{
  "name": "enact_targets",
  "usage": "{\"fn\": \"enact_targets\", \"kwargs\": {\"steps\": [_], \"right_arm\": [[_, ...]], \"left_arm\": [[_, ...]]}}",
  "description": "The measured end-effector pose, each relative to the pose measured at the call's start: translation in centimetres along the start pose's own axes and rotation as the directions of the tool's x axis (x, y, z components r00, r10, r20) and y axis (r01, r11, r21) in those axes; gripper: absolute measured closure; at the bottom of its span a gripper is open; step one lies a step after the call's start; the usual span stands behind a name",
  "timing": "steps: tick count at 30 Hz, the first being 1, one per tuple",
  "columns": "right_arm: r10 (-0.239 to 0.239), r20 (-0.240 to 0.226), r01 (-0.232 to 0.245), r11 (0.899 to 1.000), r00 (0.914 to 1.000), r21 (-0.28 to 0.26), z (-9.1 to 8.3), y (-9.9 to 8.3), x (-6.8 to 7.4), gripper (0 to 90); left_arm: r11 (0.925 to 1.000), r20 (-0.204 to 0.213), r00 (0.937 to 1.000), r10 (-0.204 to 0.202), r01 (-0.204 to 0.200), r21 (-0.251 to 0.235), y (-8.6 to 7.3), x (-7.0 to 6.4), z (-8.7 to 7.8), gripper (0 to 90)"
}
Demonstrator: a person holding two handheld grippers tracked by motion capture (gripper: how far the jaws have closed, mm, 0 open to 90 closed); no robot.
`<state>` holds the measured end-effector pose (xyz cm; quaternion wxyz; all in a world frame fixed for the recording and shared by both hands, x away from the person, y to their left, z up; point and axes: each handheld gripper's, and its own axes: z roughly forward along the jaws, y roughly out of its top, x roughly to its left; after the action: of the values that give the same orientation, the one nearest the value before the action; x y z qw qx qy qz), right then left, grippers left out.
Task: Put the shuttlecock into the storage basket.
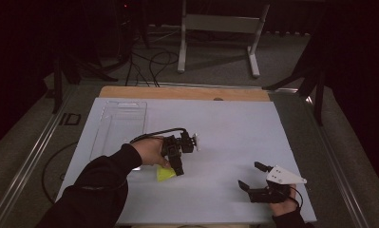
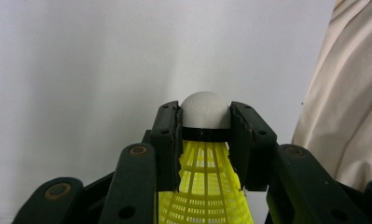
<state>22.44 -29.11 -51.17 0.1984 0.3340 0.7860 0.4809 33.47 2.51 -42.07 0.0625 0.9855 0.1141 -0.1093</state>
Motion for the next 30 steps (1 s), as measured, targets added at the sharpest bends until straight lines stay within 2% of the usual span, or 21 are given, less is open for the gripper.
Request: {"fn": "enact_targets", "kwargs": {"steps": [8, 17, 23, 27, 30], "right_arm": [[-0.002, 0.003, 0.002, 1.000, 1.0000, -0.002, 0.0, 0.0, 0.0, 9.1], [-0.001, 0.003, 0.001, 1.000, 1.0000, -0.001, 0.0, 0.0, 0.0, 9.1], [-0.004, 0.004, 0.004, 1.000, 1.0000, 0.000, 0.0, 0.0, 0.0, 9.1], [-0.005, 0.005, 0.005, 1.000, 1.0000, 0.002, 0.1, 0.0, 0.1, 9.1], [-0.005, 0.007, 0.005, 1.000, 1.0000, 0.001, 0.1, 0.0, 0.1, 9.1]], "left_arm": [[1.0000, -0.013, 0.9999, -0.002, 0.002, -0.008, -1.0, 0.3, -2.1, 65.6], [0.9991, -0.028, 0.9992, 0.028, -0.028, -0.030, -2.7, 0.5, -4.5, 65.6], [0.9986, -0.052, 0.9979, 0.038, -0.040, -0.033, -3.9, 0.5, -6.0, 65.6], [0.9988, -0.084, 0.9964, 0.007, -0.011, -0.048, -4.8, 0.8, -6.8, 65.6], [0.9982, -0.089, 0.9959, -0.012, 0.007, -0.060, -5.7, 1.2, -7.4, 65.6]]}}
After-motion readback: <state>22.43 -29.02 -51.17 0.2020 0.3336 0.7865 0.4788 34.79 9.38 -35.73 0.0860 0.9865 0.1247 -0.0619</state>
